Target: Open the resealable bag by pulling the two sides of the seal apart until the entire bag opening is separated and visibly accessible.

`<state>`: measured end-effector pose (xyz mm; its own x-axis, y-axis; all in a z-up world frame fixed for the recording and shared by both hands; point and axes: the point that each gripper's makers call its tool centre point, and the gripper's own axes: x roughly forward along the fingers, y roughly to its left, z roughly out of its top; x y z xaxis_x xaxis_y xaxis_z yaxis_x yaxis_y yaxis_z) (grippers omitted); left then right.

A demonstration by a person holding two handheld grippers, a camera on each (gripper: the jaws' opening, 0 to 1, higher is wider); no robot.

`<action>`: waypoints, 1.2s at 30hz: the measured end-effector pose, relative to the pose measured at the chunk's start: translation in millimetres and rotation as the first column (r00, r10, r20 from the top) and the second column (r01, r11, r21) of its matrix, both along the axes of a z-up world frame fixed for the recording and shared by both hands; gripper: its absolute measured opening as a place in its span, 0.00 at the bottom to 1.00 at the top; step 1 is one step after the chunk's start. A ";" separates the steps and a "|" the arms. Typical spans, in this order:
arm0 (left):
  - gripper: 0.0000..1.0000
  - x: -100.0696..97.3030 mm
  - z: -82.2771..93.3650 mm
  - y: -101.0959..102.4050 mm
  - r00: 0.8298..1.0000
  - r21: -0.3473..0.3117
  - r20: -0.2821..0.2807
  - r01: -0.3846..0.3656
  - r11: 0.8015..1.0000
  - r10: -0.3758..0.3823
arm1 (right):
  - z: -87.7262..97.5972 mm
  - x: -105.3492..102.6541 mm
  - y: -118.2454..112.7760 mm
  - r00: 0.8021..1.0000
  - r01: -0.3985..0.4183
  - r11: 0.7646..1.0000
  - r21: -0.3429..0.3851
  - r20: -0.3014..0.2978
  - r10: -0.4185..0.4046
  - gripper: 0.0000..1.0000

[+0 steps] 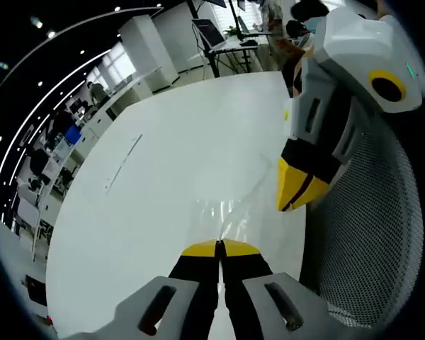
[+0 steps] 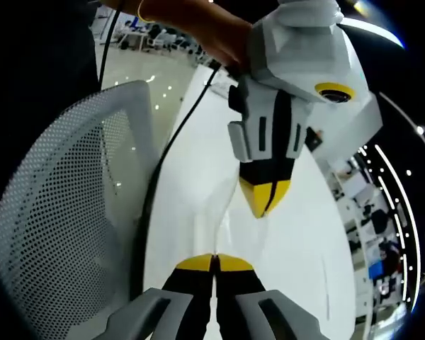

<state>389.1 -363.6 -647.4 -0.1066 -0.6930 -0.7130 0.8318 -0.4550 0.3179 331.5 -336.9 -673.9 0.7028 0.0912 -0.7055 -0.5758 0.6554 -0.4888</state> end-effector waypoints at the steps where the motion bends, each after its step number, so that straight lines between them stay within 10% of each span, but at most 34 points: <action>1: 0.00 1.3 3.4 -3.5 1.000 -0.014 0.008 -0.002 1.000 0.003 | 1.5 1.7 -2.6 1.000 0.004 1.000 -0.004 0.005 -0.004 0.00; 17: 0.00 6.0 47.4 -47.6 0.983 -0.243 0.184 0.060 0.968 -0.015 | 22.4 24.2 -54.0 0.982 0.161 0.986 -0.033 0.106 -0.157 0.00; 36: 0.00 -4.9 -30.7 -28.4 0.989 -0.095 0.136 0.076 0.993 -0.062 | -13.4 -7.0 -33.0 0.945 0.319 0.901 0.295 -0.027 -0.326 0.08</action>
<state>384.2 -392.0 -678.1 -0.0658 -0.7553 -0.6521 0.7470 -0.4706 0.4696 324.5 -370.0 -687.4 0.7437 0.0564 -0.6661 -0.3002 0.9185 -0.2575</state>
